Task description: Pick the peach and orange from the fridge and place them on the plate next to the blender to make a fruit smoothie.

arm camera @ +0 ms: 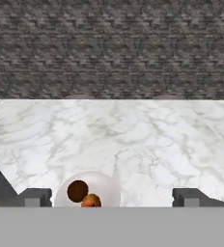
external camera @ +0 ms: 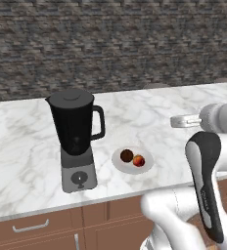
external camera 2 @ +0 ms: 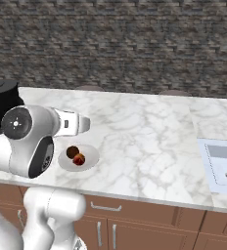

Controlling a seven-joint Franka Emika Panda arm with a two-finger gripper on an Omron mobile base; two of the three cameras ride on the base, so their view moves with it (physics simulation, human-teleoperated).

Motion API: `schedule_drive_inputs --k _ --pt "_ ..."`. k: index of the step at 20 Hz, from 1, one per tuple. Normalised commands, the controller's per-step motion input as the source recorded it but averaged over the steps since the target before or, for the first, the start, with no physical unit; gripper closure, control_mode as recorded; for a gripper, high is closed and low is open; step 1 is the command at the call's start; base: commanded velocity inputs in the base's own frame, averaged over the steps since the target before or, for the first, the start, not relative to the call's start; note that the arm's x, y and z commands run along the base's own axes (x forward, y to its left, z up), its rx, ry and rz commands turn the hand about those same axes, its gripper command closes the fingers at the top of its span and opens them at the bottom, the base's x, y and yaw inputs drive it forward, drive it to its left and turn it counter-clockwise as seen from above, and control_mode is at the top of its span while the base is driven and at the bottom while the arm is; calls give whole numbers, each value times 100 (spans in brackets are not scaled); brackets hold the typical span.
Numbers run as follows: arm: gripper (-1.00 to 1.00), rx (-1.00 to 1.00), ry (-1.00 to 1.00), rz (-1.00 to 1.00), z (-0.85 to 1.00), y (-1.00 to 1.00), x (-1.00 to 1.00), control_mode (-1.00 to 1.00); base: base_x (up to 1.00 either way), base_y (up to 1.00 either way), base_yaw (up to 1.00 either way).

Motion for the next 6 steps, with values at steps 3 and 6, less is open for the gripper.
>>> schedule_drive_inputs --k 3,6 --pt "-100 8 -20 -8 52 -49 -83 -100 0 0 0" --pt "-100 3 0 -9 0 -18 1 -100 0 0 0"
